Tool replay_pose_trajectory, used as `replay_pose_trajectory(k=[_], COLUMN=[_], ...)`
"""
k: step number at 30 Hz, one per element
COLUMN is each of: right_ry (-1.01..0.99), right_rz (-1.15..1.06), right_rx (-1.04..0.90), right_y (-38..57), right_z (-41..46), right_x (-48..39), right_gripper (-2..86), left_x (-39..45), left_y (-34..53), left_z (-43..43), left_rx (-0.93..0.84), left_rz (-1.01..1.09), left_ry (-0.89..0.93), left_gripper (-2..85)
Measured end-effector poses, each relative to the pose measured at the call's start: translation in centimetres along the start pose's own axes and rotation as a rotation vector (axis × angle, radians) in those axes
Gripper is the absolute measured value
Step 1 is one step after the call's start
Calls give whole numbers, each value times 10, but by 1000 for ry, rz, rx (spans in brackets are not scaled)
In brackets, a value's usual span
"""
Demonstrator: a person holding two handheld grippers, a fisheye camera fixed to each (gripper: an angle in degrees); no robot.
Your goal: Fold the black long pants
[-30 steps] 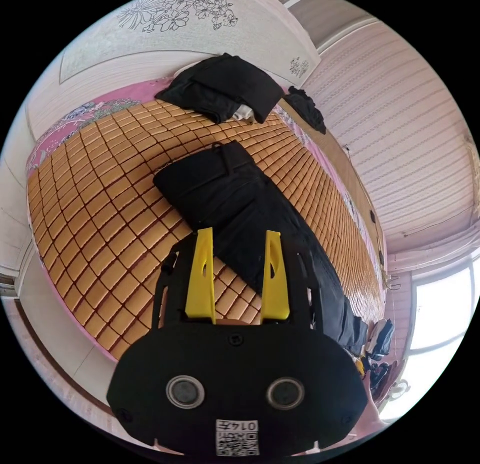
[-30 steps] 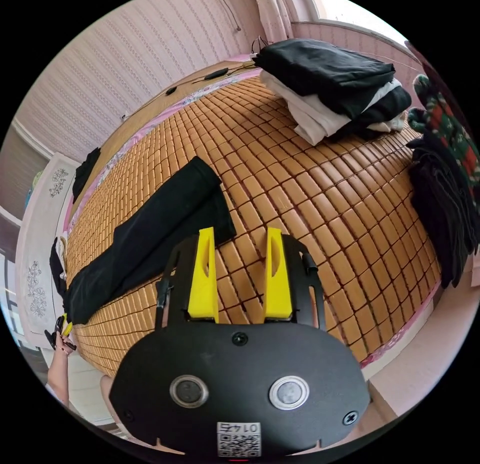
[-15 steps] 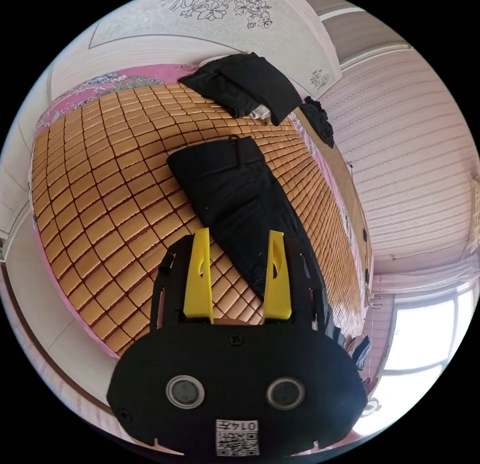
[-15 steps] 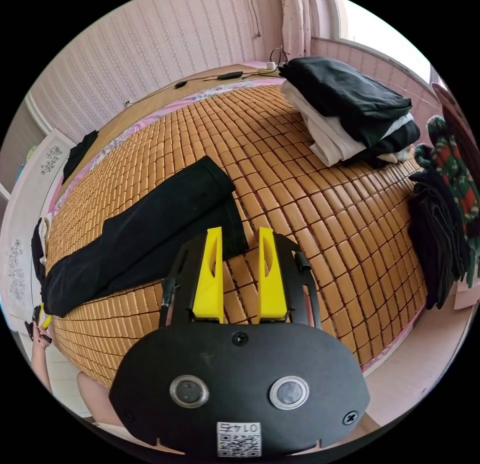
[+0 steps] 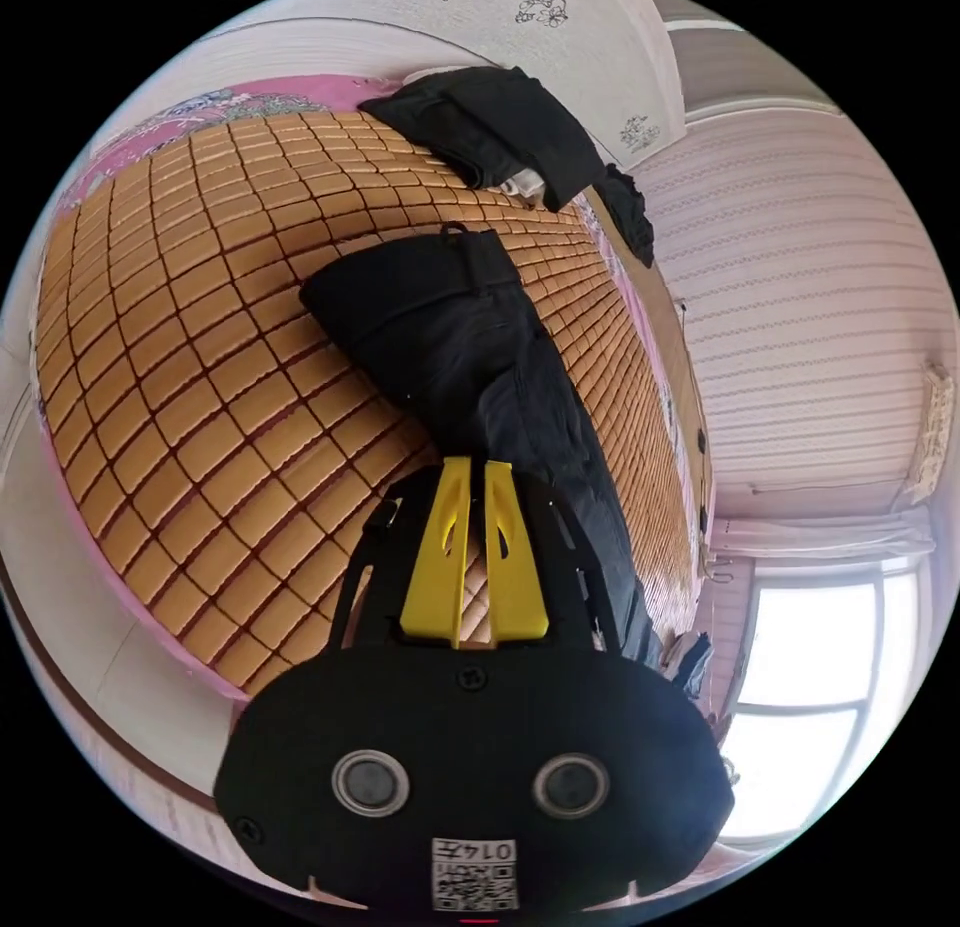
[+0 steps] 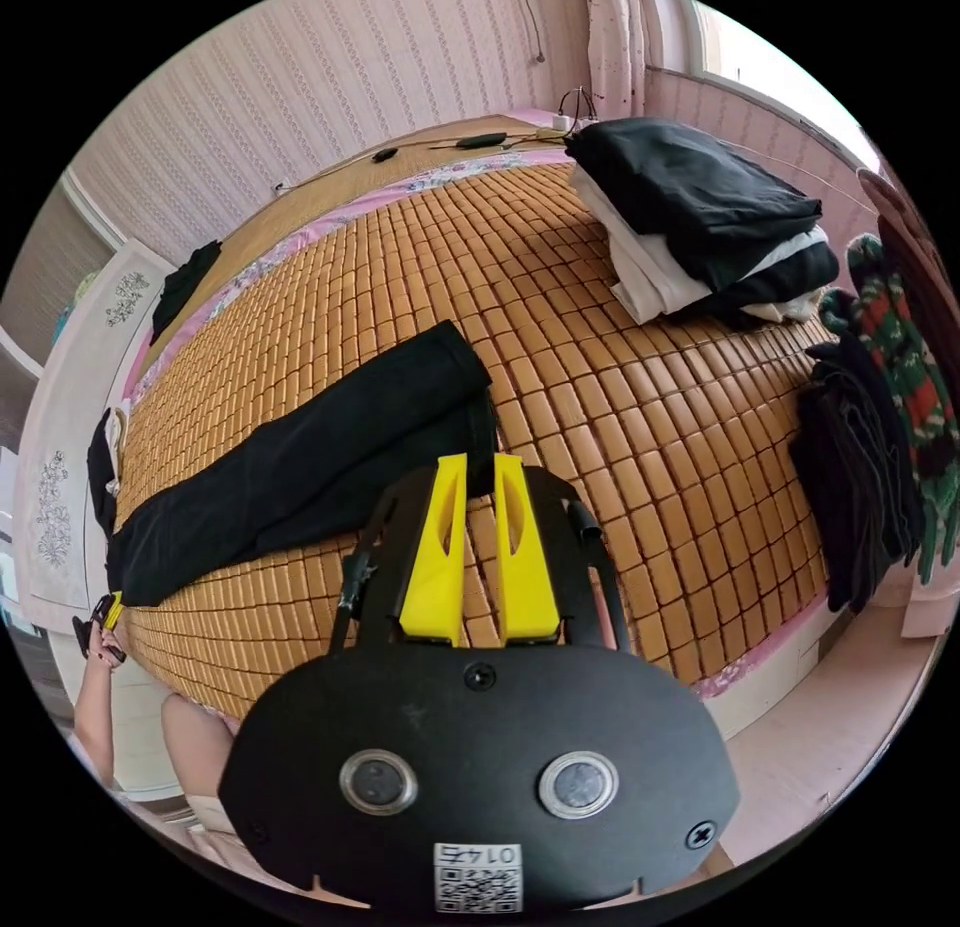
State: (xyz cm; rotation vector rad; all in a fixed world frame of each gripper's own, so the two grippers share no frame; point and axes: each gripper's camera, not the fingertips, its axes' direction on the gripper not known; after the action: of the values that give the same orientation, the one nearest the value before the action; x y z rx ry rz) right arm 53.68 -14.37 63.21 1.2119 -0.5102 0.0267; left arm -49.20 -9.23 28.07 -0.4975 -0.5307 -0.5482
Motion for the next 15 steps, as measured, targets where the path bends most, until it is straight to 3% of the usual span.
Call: replay_pose_trajectory(k=[8,11,15], right_ry=[100,68,50], right_rz=[39,-1,-55], right_rx=[15,-43,-20], right_y=[95,118,140], right_z=[-40,-44,-49], right_x=[74,83,75], right_gripper=[4,4,20], left_x=[-34,-41,-3], left_y=[72,92,120], left_z=[-63,-96,-149], left_rx=[-82,5,204], left_rz=[38,21,148], left_ry=[31,43,-181], left_gripper=[34,46,46])
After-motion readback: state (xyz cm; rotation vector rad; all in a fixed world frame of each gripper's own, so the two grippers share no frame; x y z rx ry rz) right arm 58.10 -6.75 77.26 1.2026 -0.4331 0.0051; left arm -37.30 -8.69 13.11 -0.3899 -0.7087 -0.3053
